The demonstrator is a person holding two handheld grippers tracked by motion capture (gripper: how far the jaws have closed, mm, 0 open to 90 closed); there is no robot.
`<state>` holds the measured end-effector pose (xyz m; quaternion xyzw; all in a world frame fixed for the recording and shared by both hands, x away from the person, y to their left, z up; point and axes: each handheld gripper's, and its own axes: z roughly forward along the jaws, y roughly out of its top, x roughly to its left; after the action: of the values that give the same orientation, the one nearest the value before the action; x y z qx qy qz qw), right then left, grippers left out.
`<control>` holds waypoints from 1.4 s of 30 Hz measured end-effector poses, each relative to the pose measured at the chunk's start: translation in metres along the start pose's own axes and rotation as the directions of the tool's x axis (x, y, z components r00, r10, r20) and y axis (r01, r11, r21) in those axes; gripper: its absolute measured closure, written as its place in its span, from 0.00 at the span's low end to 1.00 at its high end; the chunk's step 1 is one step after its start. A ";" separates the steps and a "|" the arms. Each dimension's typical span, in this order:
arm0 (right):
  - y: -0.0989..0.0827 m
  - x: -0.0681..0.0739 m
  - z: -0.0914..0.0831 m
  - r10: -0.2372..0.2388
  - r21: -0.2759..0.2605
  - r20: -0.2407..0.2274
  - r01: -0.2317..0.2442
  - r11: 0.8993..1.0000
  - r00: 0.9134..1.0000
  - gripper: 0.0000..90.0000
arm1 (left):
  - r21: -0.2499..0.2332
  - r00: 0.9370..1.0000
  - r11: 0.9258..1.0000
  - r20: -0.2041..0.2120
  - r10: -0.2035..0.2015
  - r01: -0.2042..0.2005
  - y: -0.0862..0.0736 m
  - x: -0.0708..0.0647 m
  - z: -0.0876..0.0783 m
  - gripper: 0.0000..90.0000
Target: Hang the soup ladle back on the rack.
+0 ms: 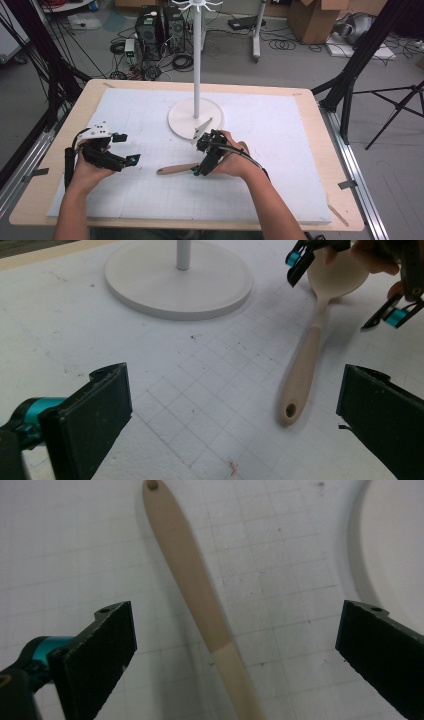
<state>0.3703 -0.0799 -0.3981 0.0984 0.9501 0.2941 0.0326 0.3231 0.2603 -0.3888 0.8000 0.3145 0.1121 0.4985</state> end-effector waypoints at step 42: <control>0.008 0.009 0.024 -0.109 0.185 -0.050 0.116 0.976 0.993 0.79 | 0.017 1.000 1.000 -0.008 0.002 -0.002 0.000 0.000 0.004 0.02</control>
<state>0.3652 -0.0584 -0.4134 0.0411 0.9781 0.2029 0.0210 0.3245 0.2575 -0.3909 0.8041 0.3168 0.1132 0.4902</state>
